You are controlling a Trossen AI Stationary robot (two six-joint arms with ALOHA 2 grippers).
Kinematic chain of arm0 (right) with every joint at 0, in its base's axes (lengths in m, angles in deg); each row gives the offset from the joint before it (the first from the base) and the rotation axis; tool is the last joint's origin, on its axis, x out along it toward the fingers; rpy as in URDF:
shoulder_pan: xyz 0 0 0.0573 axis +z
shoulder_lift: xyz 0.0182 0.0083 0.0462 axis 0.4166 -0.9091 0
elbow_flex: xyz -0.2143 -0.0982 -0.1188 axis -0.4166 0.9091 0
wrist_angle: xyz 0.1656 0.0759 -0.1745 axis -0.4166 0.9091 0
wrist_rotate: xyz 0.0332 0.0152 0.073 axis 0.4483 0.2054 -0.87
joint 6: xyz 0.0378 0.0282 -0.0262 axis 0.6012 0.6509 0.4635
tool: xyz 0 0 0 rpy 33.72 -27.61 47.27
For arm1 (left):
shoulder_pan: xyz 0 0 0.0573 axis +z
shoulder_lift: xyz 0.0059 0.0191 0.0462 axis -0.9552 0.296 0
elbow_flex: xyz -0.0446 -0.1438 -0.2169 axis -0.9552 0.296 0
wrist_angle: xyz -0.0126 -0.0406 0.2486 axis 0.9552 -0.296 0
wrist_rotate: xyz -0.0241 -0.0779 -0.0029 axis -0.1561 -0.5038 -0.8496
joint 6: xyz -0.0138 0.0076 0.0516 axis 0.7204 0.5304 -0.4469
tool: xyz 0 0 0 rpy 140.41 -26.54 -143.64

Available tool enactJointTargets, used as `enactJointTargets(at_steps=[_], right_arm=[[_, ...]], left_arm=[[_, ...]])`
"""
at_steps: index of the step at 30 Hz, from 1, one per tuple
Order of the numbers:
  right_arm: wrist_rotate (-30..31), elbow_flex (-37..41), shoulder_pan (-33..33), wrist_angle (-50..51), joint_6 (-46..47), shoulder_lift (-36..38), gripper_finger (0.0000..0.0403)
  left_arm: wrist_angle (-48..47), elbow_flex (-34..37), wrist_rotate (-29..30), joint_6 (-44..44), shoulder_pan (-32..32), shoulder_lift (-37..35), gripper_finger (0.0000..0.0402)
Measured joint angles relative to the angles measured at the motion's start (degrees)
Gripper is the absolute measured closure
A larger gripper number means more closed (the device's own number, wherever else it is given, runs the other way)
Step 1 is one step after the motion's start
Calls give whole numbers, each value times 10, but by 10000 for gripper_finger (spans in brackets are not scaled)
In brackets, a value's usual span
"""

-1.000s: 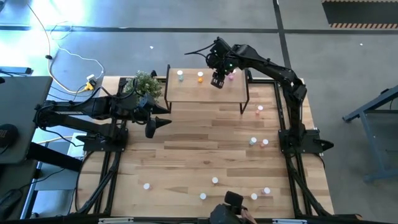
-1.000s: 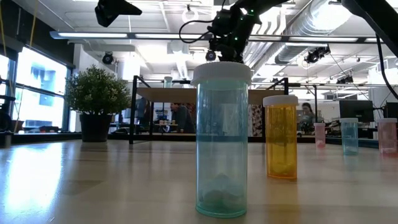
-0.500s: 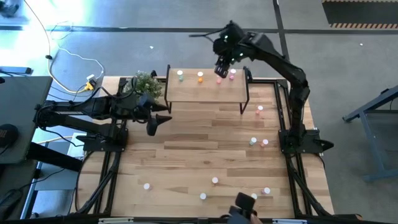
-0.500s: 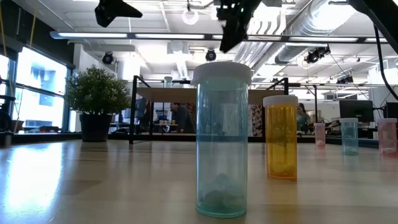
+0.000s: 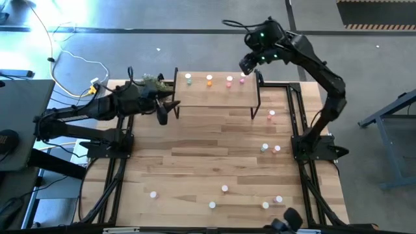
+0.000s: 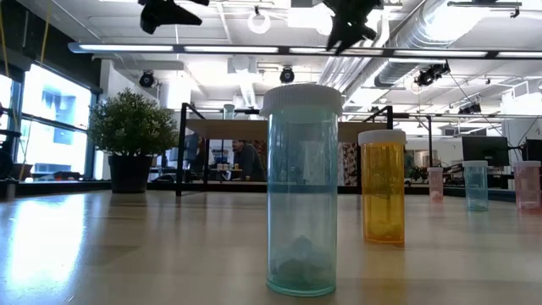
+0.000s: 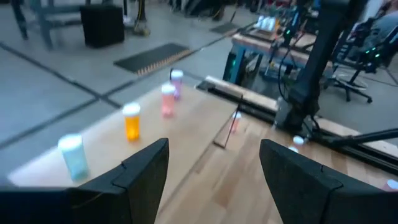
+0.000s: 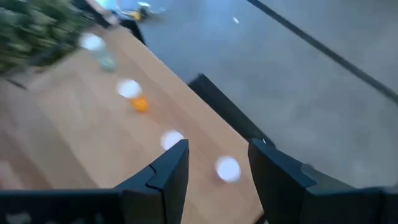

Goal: Pick and place medicine bottles onto shelf by color
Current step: Adjust the violet pill bottle on the shelf

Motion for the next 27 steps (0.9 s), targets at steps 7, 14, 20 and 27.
enactJointTargets(at_steps=[7,14,20,27], right_arm=[[1,210,-19,-115,69,101,245],[-17,336,-21,-244,97,155,245],[-30,352,-23,-262,92,139,230],[-41,352,-52,-285,83,129,186]], left_arm=[[12,0,-92,-21,79,0,158],[34,0,-118,-40,134,0,158],[61,0,-118,-41,160,1,158],[75,0,-116,-34,183,27,158]])
